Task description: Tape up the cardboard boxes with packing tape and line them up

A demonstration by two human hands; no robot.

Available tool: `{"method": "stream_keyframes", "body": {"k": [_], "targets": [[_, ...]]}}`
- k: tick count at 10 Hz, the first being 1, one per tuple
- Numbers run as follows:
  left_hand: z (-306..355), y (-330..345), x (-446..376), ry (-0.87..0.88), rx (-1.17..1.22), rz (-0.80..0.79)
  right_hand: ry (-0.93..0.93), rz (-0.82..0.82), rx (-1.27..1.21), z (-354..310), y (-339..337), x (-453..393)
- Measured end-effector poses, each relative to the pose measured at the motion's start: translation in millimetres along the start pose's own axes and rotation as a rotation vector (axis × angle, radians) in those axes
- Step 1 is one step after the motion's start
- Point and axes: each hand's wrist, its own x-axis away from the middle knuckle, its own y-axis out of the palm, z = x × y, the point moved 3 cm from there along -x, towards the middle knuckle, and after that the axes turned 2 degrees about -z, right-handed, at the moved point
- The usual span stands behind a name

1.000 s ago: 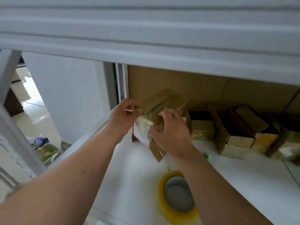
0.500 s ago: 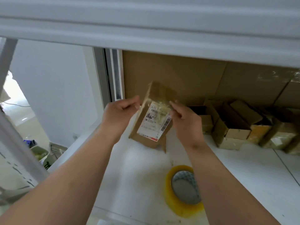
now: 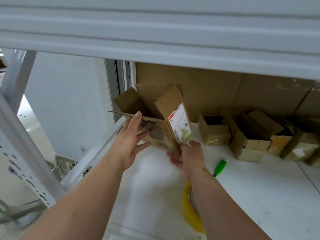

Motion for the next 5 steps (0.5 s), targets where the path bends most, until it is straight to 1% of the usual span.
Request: {"method": "stream_keyframes", "body": {"k": [1,2,3,4,5], "targets": [[-2,3,-23,-0.071,-0.018,0.012,-0.197,0.015,0.553,6,-13,-4],[-1,18,-45,-0.088,-0.149,-0.043,-0.304,-0.092,0.886,2,-11,-2],[3,33,-64,-0.072,-0.170,-0.026,-0.257,-0.246,1.064,-2,-12,0],[6,46,-86,-0.063,-0.227,-0.006,-0.307,-0.291,1.118,-18,-16,24],[13,55,-95,-0.030,-0.292,-0.015,-0.363,-0.472,1.055,-67,-38,86]]}}
